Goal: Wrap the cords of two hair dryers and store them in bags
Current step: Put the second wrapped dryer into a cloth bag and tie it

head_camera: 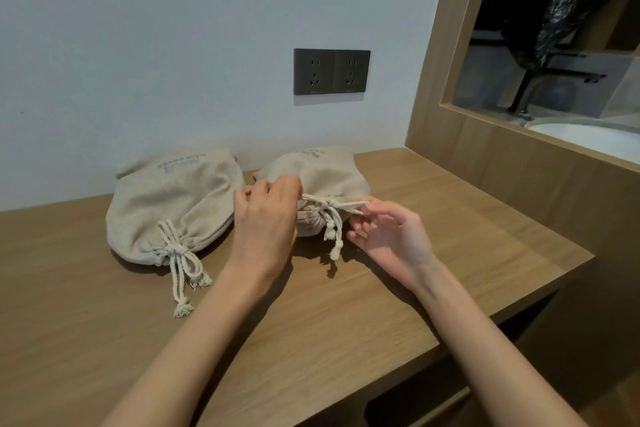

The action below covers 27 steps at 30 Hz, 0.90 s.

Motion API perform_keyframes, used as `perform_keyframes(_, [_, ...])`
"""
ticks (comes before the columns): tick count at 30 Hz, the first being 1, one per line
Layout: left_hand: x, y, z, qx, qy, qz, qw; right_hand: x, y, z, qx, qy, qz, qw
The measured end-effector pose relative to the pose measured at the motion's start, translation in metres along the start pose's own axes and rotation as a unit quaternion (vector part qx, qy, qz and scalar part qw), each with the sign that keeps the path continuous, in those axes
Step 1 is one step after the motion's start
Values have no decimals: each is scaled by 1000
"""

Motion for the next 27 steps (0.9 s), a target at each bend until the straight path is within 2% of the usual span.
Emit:
perform_keyframes(2, [-5,-2,4,-2,55,13,998,0,2,-3,-6,-59,-1,998])
perform_keyframes(3, [-7,-1,6,14,37,30,999,0,2,-3,-3,-98,-7,995])
perform_keyframes(5, [-12,0,15,69,-102,72,990,2,3,-2,11,-149,-21,989])
perform_keyframes(6, [-17,-7,20,109,-203,108,967,4,2,-2,13,-158,-31,987])
perform_keyframes(7, [-25,-12,24,166,-310,148,924,6,2,-2,11,-159,-40,986])
perform_keyframes(8, [-32,-17,26,232,-418,185,859,7,2,-3,6,-153,-44,987])
perform_keyframes(9, [-39,-19,24,275,-475,217,807,8,1,-5,0,-143,-47,989])
perform_keyframes(11, [-53,-22,21,318,-537,267,734,7,0,-7,-14,-115,-53,992])
perform_keyframes(12, [-53,-30,18,355,-592,284,666,8,0,-7,-21,-96,-60,993])
perform_keyframes(13, [-56,-33,18,377,-586,291,656,9,-2,-7,-30,-68,-67,995])
perform_keyframes(14, [-59,-29,24,398,-561,283,668,9,-2,-7,-40,-34,-69,996])
perform_keyframes(15, [-57,-28,21,394,-566,272,671,8,-3,-7,-50,0,-62,997])
perform_keyframes(16, [-52,-24,11,378,-547,292,687,6,-3,-8,-57,28,-47,997])
perform_keyframes(17, [-53,-26,14,420,-562,267,660,3,-2,-8,-60,53,-29,996])
perform_keyframes(18, [-53,-32,20,426,-581,239,651,1,0,-9,-62,76,-14,995])
perform_keyframes(20, [-56,-31,24,436,-568,204,668,-2,1,-10,-67,102,1,992])
perform_keyframes(24, [-49,-19,16,397,-511,195,737,-3,2,-16,-88,61,-8,994])
perform_keyframes(27, [-41,-15,25,348,-429,163,818,-4,0,-21,-119,94,-23,988])
Point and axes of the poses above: each hand's wrist, its own y-axis towards the middle knuckle, its own x-axis out of the back of the hand, z = x × y, the point moved 8 cm from there along y, towards the middle knuckle, and after that the axes turned 3 degrees about x, right-handed, at the moved point
